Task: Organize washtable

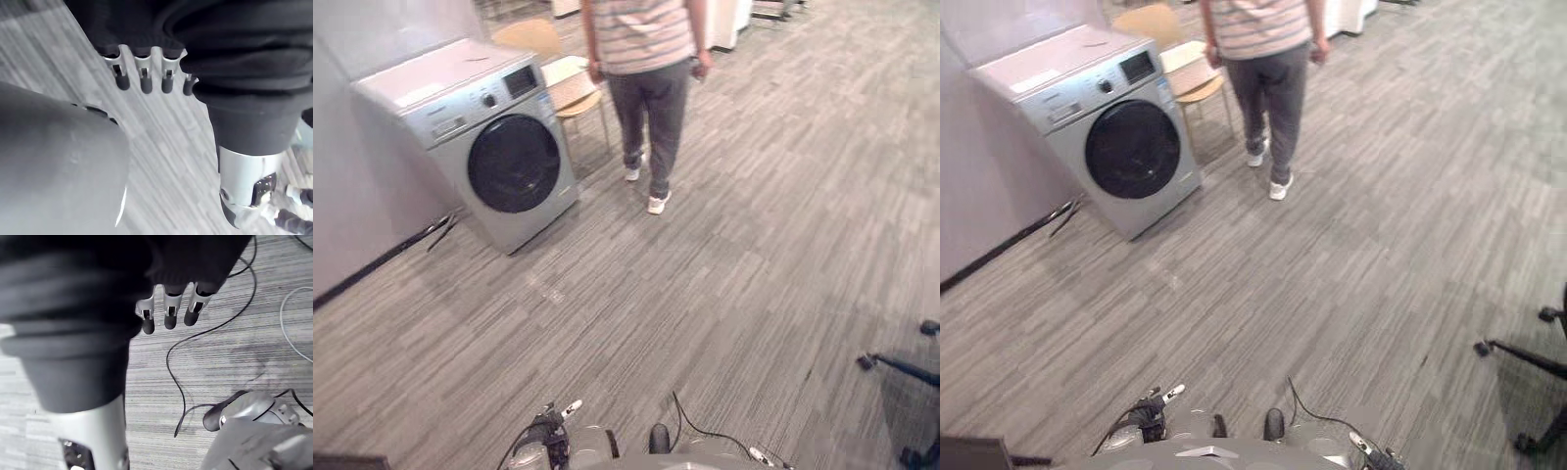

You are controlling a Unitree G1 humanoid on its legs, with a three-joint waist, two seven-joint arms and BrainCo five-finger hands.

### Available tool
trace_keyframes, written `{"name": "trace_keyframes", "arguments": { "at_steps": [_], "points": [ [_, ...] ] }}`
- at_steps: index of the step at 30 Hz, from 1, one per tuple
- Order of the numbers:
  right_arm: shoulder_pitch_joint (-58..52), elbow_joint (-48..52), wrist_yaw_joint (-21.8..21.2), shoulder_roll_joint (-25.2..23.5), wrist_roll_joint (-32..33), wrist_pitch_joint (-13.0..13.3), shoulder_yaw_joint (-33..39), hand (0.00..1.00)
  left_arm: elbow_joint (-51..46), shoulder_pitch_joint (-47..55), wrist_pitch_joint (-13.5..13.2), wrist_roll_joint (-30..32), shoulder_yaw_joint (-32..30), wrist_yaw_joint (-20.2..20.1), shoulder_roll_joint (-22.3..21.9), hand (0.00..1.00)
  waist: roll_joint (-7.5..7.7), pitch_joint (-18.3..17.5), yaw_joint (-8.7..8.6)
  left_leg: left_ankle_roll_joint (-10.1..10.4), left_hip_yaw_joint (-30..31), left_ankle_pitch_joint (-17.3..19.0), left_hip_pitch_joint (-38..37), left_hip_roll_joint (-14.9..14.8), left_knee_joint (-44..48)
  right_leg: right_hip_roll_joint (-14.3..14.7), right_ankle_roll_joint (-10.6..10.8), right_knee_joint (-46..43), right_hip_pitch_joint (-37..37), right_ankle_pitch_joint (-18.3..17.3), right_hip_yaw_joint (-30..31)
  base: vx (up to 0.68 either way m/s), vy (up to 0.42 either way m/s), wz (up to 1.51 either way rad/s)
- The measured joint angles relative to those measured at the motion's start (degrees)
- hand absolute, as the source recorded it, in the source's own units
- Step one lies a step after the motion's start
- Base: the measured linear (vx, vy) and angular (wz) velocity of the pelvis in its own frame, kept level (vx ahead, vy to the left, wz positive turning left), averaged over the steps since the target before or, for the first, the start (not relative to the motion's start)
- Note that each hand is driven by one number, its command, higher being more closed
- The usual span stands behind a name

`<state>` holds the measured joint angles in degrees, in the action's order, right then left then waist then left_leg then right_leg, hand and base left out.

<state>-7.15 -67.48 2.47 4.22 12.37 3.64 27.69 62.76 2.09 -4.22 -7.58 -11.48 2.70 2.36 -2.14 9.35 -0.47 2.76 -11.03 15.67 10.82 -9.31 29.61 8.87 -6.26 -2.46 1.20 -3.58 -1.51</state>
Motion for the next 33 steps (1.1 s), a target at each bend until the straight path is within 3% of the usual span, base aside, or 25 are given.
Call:
{"name": "trace_keyframes", "arguments": {
  "at_steps": [3,5,8,9,10,11,12,13,14,15,16,18,21,23,24,25,26,29,30,31,33],
  "points": [
    [-0.6,0.1,0.0,-0.2,-0.1,0.1,0.0,0.00,-0.4,0.0,-0.2,0.0,-4.9,0.2,-1.7,0.00,0.44,0.0,0.26,1.6,5.7,-5.0,1.1,1.3,-14.4,0.0,0.4,0.6,0.3,-0.2,5.7,0.03,0.053,-1.14],
    [-0.9,0.0,0.0,-0.2,-0.2,0.0,0.0,0.00,-0.3,-0.1,-0.1,0.0,-6.7,0.2,-2.1,0.00,0.45,-0.1,0.36,0.6,6.6,-6.5,1.2,1.2,-14.4,0.1,1.0,0.2,0.5,-0.7,8.7,0.13,0.126,-1.03],
    [-1.6,0.0,-0.2,-0.3,-0.6,-0.1,0.6,0.00,0.3,-0.1,0.1,0.1,-5.0,0.2,-1.6,0.00,-0.03,-1.7,-0.56,-0.7,5.6,-7.4,-0.4,2.6,-15.9,-0.2,2.7,-3.9,-1.4,-4.9,10.4,0.28,0.239,-0.63],
    [-1.8,-0.1,-0.2,-0.3,-0.7,-0.2,0.5,0.00,0.3,-0.3,0.1,0.1,-3.0,0.2,-1.4,0.00,-0.45,-2.6,-0.59,-0.6,5.5,-9.8,-1.6,3.2,-17.8,-0.2,3.6,-7.4,-3.0,-7.0,11.0,0.31,0.240,-0.33],
    [-2.0,-0.1,-0.5,-0.4,-0.8,-0.3,0.1,0.00,0.3,-0.3,0.1,0.0,-0.5,0.2,-0.1,0.00,0.97,-3.2,-0.70,-0.8,4.1,-11.7,-2.6,4.5,-19.1,-1.4,5.0,-13.3,-5.3,-11.2,11.3,0.42,0.278,-0.31],
    [-2.7,-0.1,-0.9,-0.9,-1.5,-0.5,-0.1,0.00,0.3,-0.4,0.1,0.0,1.8,0.3,0.8,0.00,2.24,-3.9,-0.75,-1.6,2.9,-11.3,-4.2,6.5,-20.8,-3.4,7.8,-19.9,-7.1,-14.3,11.0,0.39,0.247,-0.26],
    [-2.9,-0.2,-1.2,-1.2,-1.9,-0.6,-0.3,0.00,0.3,-0.6,0.1,0.0,2.8,0.5,1.2,0.00,2.83,-4.1,-0.70,-1.5,2.3,-11.2,-5.4,7.5,-21.8,-4.1,9.6,-25.3,-9.1,-14.2,10.7,0.41,0.224,-0.10],
    [-2.3,-0.1,-1.5,-1.5,-2.3,-0.6,-0.5,0.00,0.4,-1.2,0.2,-0.1,4.3,0.6,1.6,0.00,3.75,-3.7,-0.96,-2.1,2.0,-10.4,-7.9,9.0,-22.8,-5.7,13.0,-35.2,-12.3,-12.6,9.1,0.33,0.183,-0.01],
    [-1.7,0.0,-1.5,-1.5,-2.2,-0.6,-0.6,0.00,0.7,-2.1,0.2,-0.5,6.5,0.7,1.9,0.00,3.79,-2.7,-2.04,-2.7,1.9,-9.5,-10.6,9.5,-22.6,-6.5,15.2,-43.1,-14.5,-11.2,7.3,0.32,0.162,0.06],
    [-1.4,0.0,-1.5,-1.4,-2.2,-0.5,-0.8,0.00,0.7,-2.2,0.2,-0.8,7.6,0.7,2.0,0.00,3.24,-2.4,-2.20,-3.1,1.8,-9.0,-11.8,9.4,-22.6,-6.6,15.1,-46.6,-15.5,-11.3,6.6,0.29,0.110,-0.07],
    [-0.8,0.1,-1.5,-1.0,-2.2,-0.2,-1.7,0.00,0.9,-2.6,0.2,-1.0,9.1,0.7,2.0,0.00,3.33,-1.5,-2.37,-3.6,0.8,-8.7,-15.5,9.1,-24.0,-7.4,13.7,-51.5,-16.8,-12.0,5.4,0.31,0.056,-0.27],
    [-0.6,0.4,-1.5,-0.6,-2.2,0.1,-3.2,0.00,1.8,-3.1,0.1,-1.0,9.6,0.7,1.9,0.00,2.30,-0.7,-2.62,-3.6,-0.4,-8.7,-19.8,7.7,-26.8,-9.7,10.9,-52.7,-19.3,-13.6,1.4,0.32,0.002,-0.34],
    [-0.3,0.6,-1.3,-0.7,-2.1,0.1,-2.8,0.00,2.8,-4.0,0.1,-1.0,8.5,0.7,2.1,0.00,2.33,-0.5,-2.80,-3.5,-4.0,-8.7,-24.0,4.7,-29.4,-12.0,9.5,-40.9,-23.2,-13.7,-2.8,0.29,-0.114,-0.41],
    [-0.2,0.5,-1.3,-0.8,-2.1,-0.1,-2.6,0.00,4.1,-4.0,0.2,-0.8,7.4,0.5,1.7,0.00,2.44,-0.4,-3.55,-3.4,-5.6,-8.6,-26.2,3.5,-30.4,-13.2,9.8,-29.6,-24.3,-9.8,-3.1,0.34,-0.223,-0.41],
    [-0.6,0.4,-1.3,-1.0,-2.2,-0.2,-2.5,0.00,4.9,-3.7,0.4,-0.5,6.9,0.2,1.6,0.00,3.17,-0.4,-3.83,-1.9,-6.8,-7.9,-27.7,3.8,-30.5,-14.3,9.7,-21.6,-23.3,-5.2,-2.4,0.39,-0.335,-0.38],
    [-1.0,-0.3,-1.4,-1.0,-2.3,-0.6,-2.0,0.00,4.8,-3.5,0.4,0.2,5.6,0.0,1.8,0.00,3.40,0.1,-3.73,0.6,-7.5,-6.3,-30.4,3.0,-30.0,-13.7,8.0,-23.4,-23.1,0.7,-2.7,0.40,-0.363,-0.45],
    [-0.9,-0.2,-1.4,-0.6,-2.3,-0.6,-0.6,0.00,4.9,-3.3,0.5,0.4,4.0,-0.1,1.0,0.00,2.18,0.6,-3.68,1.2,-7.8,-6.0,-31.4,1.8,-29.2,-12.7,7.4,-25.6,-23.2,-1.4,-2.7,0.39,-0.384,-0.47],
    [-1.4,0.1,-1.4,-1.0,-2.3,-0.6,4.3,0.00,4.1,-2.9,0.5,1.3,-3.1,-0.4,-2.0,0.00,0.13,0.1,-4.04,4.0,-6.5,-7.3,-26.0,-3.8,-11.4,-9.1,5.0,-26.5,-20.2,-6.5,-3.0,0.46,-0.396,-0.27],
    [-2.0,0.2,-1.3,-1.4,-2.3,-0.7,5.1,0.00,2.7,-2.8,0.4,1.3,-5.9,-0.9,-3.2,0.00,-0.16,0.4,-4.04,4.6,-2.8,-10.8,-20.5,-7.2,2.7,-7.4,3.6,-25.1,-16.8,-7.9,-4.0,0.50,-0.377,0.06],
    [-2.4,0.4,-1.3,-1.5,-2.3,-0.6,5.6,0.00,1.1,-2.3,0.2,1.2,-7.1,-1.1,-3.7,0.00,-0.42,0.6,-3.81,4.4,1.5,-12.7,-14.7,-8.8,18.0,-5.9,2.1,-23.8,-13.0,-9.1,-4.2,0.44,-0.310,0.03],
    [-2.2,1.2,-1.3,-1.4,-2.2,-0.5,5.7,0.00,-1.3,-1.2,-0.1,1.1,-7.0,-1.1,-3.5,0.00,-0.25,0.7,-3.36,4.1,3.5,-12.0,-8.5,-8.8,33.2,-4.7,0.1,-21.7,-7.6,-10.0,-4.0,0.34,-0.223,-0.19]
  ]
}}
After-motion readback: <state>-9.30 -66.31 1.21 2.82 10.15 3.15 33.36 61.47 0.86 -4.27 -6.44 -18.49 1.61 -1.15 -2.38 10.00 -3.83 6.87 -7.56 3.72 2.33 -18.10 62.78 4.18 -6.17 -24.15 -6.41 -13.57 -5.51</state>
